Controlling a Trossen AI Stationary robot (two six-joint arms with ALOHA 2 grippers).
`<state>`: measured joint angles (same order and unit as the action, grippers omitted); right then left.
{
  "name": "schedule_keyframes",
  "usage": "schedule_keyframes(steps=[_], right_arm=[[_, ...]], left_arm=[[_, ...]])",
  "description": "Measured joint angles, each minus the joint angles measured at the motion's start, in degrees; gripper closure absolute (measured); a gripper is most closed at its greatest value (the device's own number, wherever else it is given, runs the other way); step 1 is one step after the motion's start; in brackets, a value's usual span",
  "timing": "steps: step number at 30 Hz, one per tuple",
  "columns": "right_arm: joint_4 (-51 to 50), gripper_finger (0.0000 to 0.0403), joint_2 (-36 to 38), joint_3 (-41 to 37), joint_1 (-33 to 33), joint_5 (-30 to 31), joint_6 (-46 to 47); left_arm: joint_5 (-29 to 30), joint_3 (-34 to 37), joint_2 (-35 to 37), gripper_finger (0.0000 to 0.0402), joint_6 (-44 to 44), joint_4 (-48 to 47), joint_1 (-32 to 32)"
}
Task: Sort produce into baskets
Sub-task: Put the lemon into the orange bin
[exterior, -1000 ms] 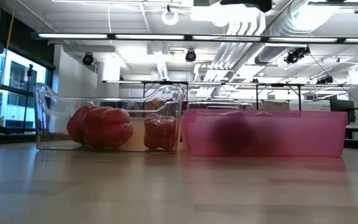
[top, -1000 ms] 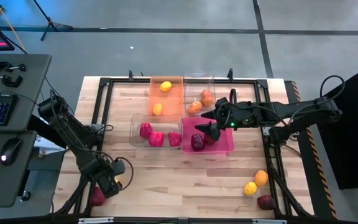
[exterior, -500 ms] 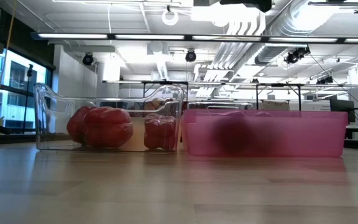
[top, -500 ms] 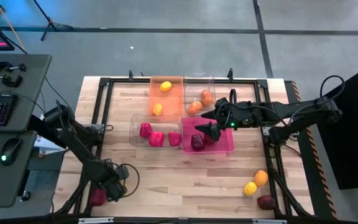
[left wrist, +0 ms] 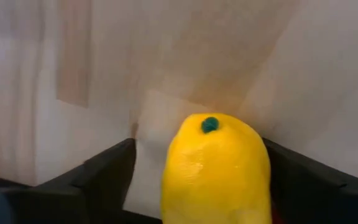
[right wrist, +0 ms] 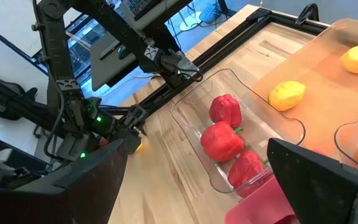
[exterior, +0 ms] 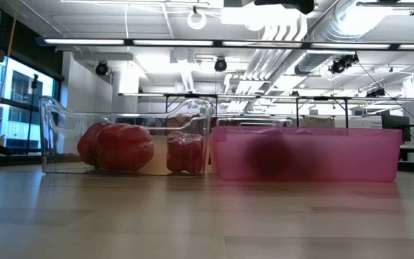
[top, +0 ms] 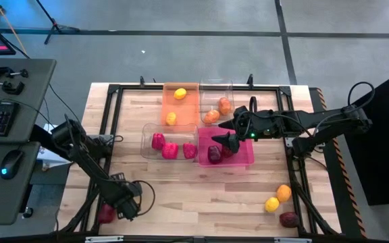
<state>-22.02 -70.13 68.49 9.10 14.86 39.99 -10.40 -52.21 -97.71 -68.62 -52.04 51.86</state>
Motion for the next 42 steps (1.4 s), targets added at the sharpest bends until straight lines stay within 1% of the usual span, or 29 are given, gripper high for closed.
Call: schedule_keyframes(steps=[2,5,7,8,10,12,15,17,19,21,22,23,25,27,28,29,31,32,33,35,38,42], right_arm=[[0.0,0.0026,0.0,0.0,0.0,0.0,-0.4],[-0.6,0.0026,0.0,0.0,0.0,0.0,-0.6],[-1.3,0.0026,0.0,0.0,0.0,0.0,-0.6],[-1.8,0.0026,0.0,0.0,0.0,0.0,-0.6],[-2.4,0.0026,0.0,0.0,0.0,0.0,-0.4],[-2.8,0.0026,0.0,0.0,0.0,0.0,0.1],[-2.9,0.0026,0.0,0.0,0.0,0.0,0.1],[-2.8,0.0026,0.0,0.0,0.0,0.0,0.1],[-2.8,0.0026,0.0,0.0,0.0,0.1,0.1],[-2.8,0.0026,0.0,0.0,0.0,1.4,0.1],[-2.8,0.0026,0.0,0.0,0.0,2.2,0.1],[-2.8,0.0026,0.0,0.0,0.0,3.1,0.1],[-2.8,0.0026,0.0,0.0,-0.1,4.9,0.1],[-2.8,0.0026,0.0,0.0,-0.3,6.5,0.1],[-2.8,0.0026,0.0,0.0,-0.6,7.2,0.1],[-2.9,0.0026,0.0,0.0,-0.9,7.5,0.1],[-3.7,0.0026,0.0,0.0,-1.9,7.6,0.1],[-4.6,0.0026,0.0,0.0,-2.5,7.6,0.1],[-5.6,0.0026,0.0,0.0,-3.2,7.6,0.2],[-8.7,0.0026,0.0,0.0,-4.9,7.6,1.3],[-15.6,0.0026,0.0,0.0,-8.7,7.6,2.2],[-23.6,0.0026,0.0,0.0,-14.5,7.4,-1.5]], left_arm=[[-0.8,0.0,0.0,0.0126,0.8,0.3,0.0],[-1.6,-0.4,0.2,0.0202,2.1,-1.3,0.1],[-0.5,-1.1,1.9,0.0253,4.1,-1.6,0.1],[0.8,-1.7,3.3,0.0265,5.5,-1.3,-0.1],[5.5,-2.8,6.6,0.0267,8.6,-2.1,-0.8],[11.7,-4.2,10.8,0.0267,12.5,-3.0,-2.0],[25.3,-7.7,18.1,0.0266,16.8,-4.1,-4.7],[35.9,-10.0,22.9,0.025,19.6,-5.0,-7.6],[46.0,-12.4,27.4,0.0224,23.4,-4.0,-11.8],[54.2,-13.3,31.4,0.0205,27.8,-3.3,-17.5],[56.6,-13.2,33.2,0.0201,30.3,-2.5,-21.0],[57.7,-13.2,34.5,0.0199,33.2,-1.5,-24.9],[56.9,-13.1,36.1,0.02,39.6,1.2,-34.1],[52.1,-12.1,36.6,0.0205,46.8,7.6,-43.1],[47.6,-10.9,36.6,0.0208,49.8,12.4,-47.5],[41.7,-9.1,36.5,0.0211,51.9,18.2,-51.7],[27.9,-5.2,35.0,0.0216,53.6,30.5,-58.6],[22.7,-3.4,33.8,0.0218,53.5,36.0,-61.4],[19.8,-1.8,32.0,0.022,52.4,39.7,-63.7],[18.5,-0.4,27.6,0.0221,49.1,42.3,-67.4],[18.2,-0.7,20.6,0.022,46.9,41.8,-72.1],[17.1,-5.0,13.4,0.0212,44.0,42.2,-76.1]])
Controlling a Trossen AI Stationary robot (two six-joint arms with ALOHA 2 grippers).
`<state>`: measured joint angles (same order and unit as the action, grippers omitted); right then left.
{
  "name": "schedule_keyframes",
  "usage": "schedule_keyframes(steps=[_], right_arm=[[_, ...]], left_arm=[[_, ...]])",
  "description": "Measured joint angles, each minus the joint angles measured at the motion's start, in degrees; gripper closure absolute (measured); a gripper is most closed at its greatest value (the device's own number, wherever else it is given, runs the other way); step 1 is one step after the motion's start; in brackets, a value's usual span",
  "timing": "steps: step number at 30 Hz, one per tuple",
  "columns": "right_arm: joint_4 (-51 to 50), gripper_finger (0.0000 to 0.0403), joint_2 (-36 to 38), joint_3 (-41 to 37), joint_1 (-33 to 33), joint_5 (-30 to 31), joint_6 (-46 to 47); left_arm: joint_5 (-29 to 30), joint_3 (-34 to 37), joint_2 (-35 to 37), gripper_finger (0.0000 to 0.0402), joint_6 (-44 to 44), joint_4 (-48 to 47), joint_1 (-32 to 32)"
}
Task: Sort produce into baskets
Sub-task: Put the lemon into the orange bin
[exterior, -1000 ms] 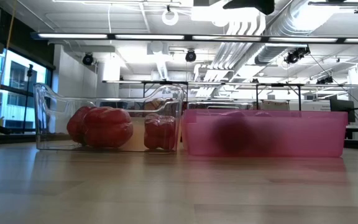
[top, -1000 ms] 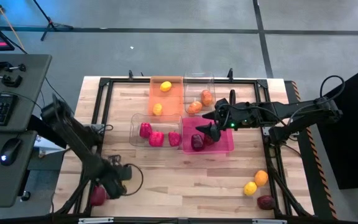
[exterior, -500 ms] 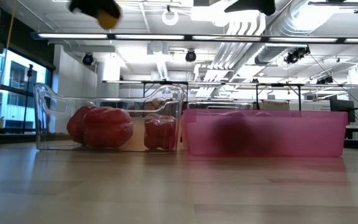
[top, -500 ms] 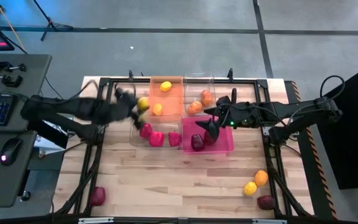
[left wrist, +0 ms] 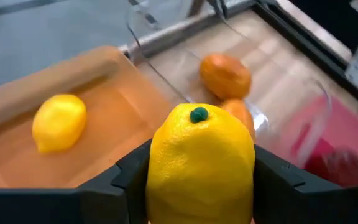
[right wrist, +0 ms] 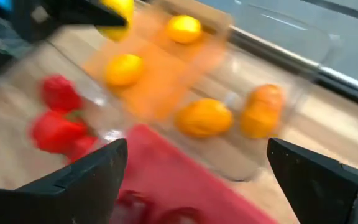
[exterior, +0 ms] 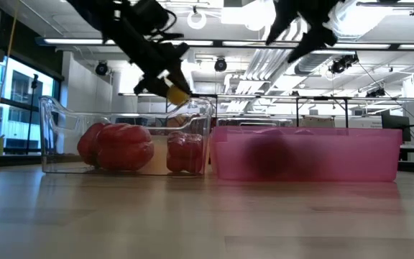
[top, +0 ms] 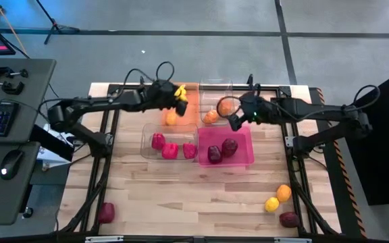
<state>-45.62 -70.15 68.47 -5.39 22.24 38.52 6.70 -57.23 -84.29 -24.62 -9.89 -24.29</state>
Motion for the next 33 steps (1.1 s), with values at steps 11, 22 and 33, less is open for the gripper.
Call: schedule_keyframes(steps=[11,22,33], right_arm=[[0.0,0.0026,0.0,0.0,-14.8,-11.2,-18.4],[3.6,0.0026,0.0,0.0,-18.0,-13.3,-16.5],[6.9,0.0026,0.0,0.0,-10.9,-28.8,-6.6]], left_arm=[[-0.5,-7.8,-5.1,0.0208,-3.4,-3.2,-3.1],[-0.5,-7.8,-5.1,0.01,0.1,-9.2,-6.7],[-6.4,-5.8,1.6,0.0066,12.0,-16.5,-4.5]])
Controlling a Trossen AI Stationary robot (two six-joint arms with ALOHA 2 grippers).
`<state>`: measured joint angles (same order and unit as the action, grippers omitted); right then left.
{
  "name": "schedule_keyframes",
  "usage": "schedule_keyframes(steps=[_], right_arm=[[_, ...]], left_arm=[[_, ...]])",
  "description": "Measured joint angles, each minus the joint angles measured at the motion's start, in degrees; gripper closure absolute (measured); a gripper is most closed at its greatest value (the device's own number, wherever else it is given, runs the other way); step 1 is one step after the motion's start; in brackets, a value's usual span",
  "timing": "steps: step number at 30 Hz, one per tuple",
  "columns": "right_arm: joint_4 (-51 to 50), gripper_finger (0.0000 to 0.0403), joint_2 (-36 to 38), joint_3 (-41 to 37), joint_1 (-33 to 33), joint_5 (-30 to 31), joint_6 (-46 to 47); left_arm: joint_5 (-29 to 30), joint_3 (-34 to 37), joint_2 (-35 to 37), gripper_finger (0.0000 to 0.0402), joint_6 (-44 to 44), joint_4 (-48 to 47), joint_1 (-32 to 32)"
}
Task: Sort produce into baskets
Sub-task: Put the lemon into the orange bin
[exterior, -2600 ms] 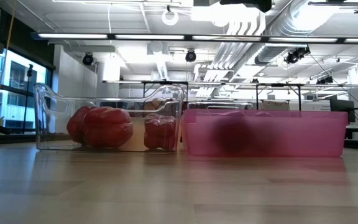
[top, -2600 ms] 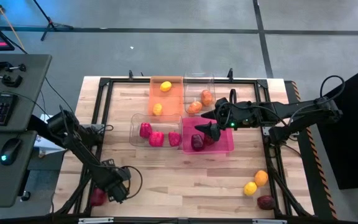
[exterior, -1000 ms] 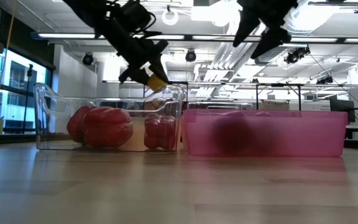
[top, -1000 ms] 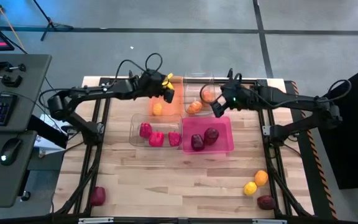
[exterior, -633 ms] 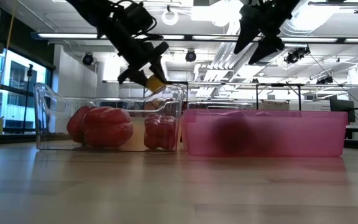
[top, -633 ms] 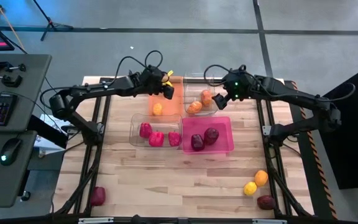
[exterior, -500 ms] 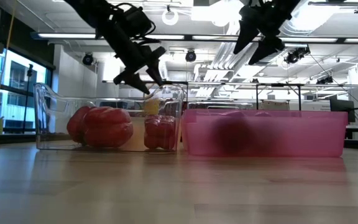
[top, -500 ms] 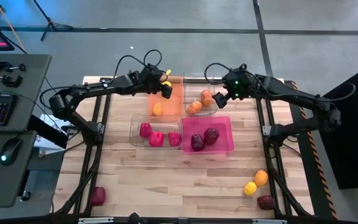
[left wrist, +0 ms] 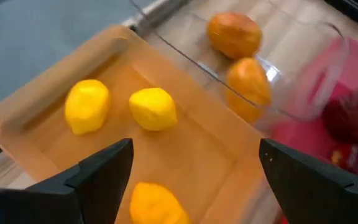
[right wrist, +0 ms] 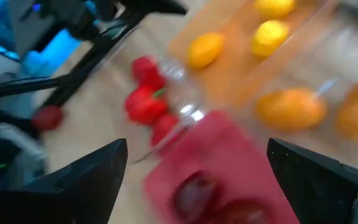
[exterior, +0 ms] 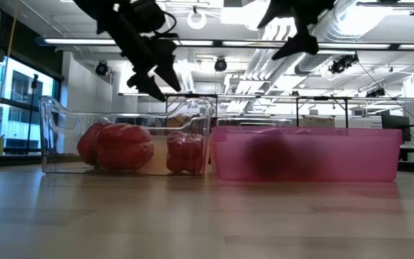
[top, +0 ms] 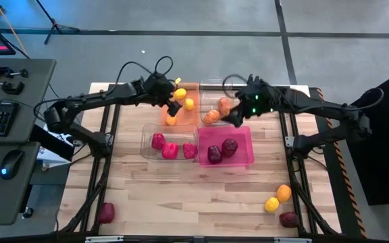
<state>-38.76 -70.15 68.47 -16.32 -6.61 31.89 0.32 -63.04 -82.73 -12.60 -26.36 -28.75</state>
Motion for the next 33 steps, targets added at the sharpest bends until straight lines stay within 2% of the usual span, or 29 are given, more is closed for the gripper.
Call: schedule_keyframes(steps=[3,8,11,14,20,27,33], right_arm=[[0.0,0.0026,0.0,0.0,6.5,1.4,7.0],[-3.2,0.0026,-0.2,0.0,18.7,4.2,15.5],[-8.2,0.0026,-0.6,0.0,25.9,3.5,22.8],[-13.8,0.0026,-1.9,0.0,33.5,0.4,26.4],[-22.7,0.0026,-7.8,0.0,46.0,-8.7,26.1],[-23.1,0.0026,-18.6,0.0,56.3,-10.4,15.4],[-23.5,0.0026,-27.7,0.0,61.6,-11.2,9.3]], left_arm=[[-0.1,4.2,3.3,0.0066,0.5,4.1,0.9],[-2.4,11.2,8.4,0.0066,-6.3,10.8,1.0],[-5.5,12.8,11.3,0.0066,-9.3,13.6,1.0],[-5.9,13.0,13.6,0.0066,-9.4,15.9,1.4],[-5.3,13.0,16.4,0.0066,-9.8,22.4,0.5],[-5.1,13.0,16.8,0.0066,-9.9,22.8,0.2],[-5.1,13.0,16.8,0.0066,-11.7,22.7,0.2]])
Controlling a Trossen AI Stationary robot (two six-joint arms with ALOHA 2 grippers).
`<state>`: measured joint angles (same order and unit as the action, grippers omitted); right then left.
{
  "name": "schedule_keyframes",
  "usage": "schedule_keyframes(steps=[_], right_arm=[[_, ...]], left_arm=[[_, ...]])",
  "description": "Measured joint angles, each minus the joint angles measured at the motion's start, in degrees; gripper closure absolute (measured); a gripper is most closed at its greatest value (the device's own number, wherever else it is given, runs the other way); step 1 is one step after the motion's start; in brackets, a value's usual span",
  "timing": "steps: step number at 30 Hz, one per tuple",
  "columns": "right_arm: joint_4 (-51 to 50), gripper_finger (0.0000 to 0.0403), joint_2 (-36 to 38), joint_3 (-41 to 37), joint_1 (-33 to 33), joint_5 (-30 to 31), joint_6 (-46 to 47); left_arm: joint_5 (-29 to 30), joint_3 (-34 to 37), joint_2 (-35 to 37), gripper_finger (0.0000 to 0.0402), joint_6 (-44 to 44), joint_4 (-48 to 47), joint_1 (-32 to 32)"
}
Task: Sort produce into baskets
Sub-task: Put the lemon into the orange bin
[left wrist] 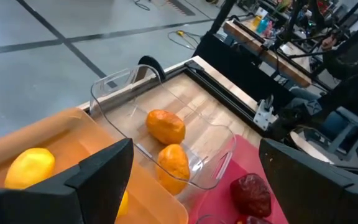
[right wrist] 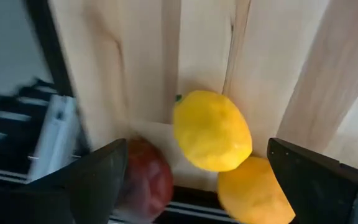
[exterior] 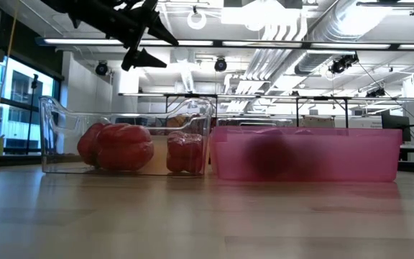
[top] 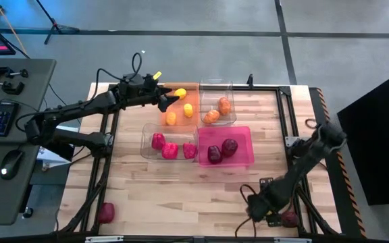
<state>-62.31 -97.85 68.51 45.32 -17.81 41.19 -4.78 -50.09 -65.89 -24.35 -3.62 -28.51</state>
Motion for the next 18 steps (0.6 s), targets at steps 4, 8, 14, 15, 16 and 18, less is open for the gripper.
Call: schedule_keyframes(steps=[4,8,14,15,16,18], right_arm=[[-0.1,0.0026,-3.5,0.0,1.2,1.6,-3.1],[0.5,0.0026,-6.5,0.0,2.2,1.9,-5.3],[0.6,0.0027,-10.0,0.0,4.1,2.0,-7.8],[0.7,0.0029,-10.3,0.0,4.2,2.3,-7.8],[0.8,0.0033,-10.6,0.0,4.2,2.9,-7.8],[1.0,0.0047,-10.7,0.0,4.2,4.3,-7.8]], left_arm=[[0.0,0.0,0.0,0.0066,-0.2,0.0,0.0],[0.0,0.0,0.0,0.0066,-1.0,0.0,0.0],[0.1,0.0,0.0,0.0066,-1.1,0.0,0.0],[0.1,0.0,0.0,0.0066,-1.2,0.0,0.0],[0.1,0.0,0.0,0.0066,-1.4,0.0,0.0],[0.1,0.0,0.0,0.0066,-2.0,0.0,0.0]])
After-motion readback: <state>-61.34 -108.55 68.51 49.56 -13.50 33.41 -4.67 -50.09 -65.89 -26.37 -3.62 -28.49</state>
